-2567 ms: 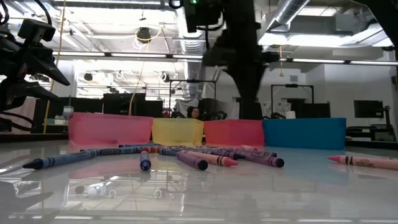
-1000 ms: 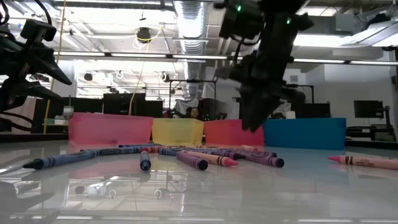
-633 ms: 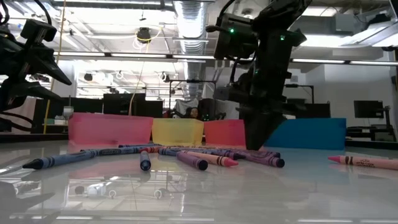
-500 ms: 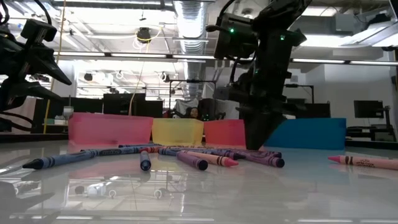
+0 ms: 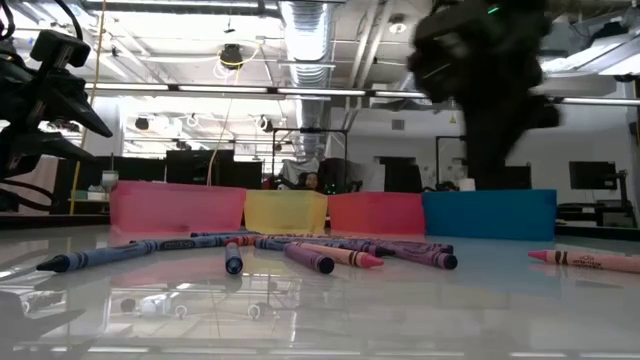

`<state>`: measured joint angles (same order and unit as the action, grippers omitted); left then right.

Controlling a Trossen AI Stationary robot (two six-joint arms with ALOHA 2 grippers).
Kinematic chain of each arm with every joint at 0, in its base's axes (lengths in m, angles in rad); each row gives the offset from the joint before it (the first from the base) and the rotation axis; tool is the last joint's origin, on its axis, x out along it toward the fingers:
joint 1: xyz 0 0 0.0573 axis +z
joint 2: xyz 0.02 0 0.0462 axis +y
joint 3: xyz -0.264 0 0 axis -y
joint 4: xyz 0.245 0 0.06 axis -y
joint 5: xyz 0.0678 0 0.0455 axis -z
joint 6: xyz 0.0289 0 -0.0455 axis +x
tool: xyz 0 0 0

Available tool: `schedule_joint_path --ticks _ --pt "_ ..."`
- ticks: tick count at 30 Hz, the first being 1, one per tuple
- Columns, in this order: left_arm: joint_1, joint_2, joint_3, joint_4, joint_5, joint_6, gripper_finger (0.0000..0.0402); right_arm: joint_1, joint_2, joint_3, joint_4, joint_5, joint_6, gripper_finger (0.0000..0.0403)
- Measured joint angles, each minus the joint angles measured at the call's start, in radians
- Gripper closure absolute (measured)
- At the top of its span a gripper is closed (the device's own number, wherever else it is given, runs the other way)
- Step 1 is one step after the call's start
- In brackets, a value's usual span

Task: Sort crayons
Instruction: Put the pink crayon into the blue bin

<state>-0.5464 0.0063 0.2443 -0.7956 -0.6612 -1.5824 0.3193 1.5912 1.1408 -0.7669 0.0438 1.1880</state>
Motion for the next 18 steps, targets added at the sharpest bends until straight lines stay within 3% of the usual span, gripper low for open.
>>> schedule_joint_path --ticks 9,18 --pt "0.0 0.0 0.0 0.0 -0.035 0.0 0.0236 0.212 0.06 0.0 0.0 0.008 0.156 0.0337" --pt "0.0 0.0 0.0 -0.001 -0.036 0.006 0.0236 0.25 0.196 0.002 0.049 -0.012 0.199 0.0337"
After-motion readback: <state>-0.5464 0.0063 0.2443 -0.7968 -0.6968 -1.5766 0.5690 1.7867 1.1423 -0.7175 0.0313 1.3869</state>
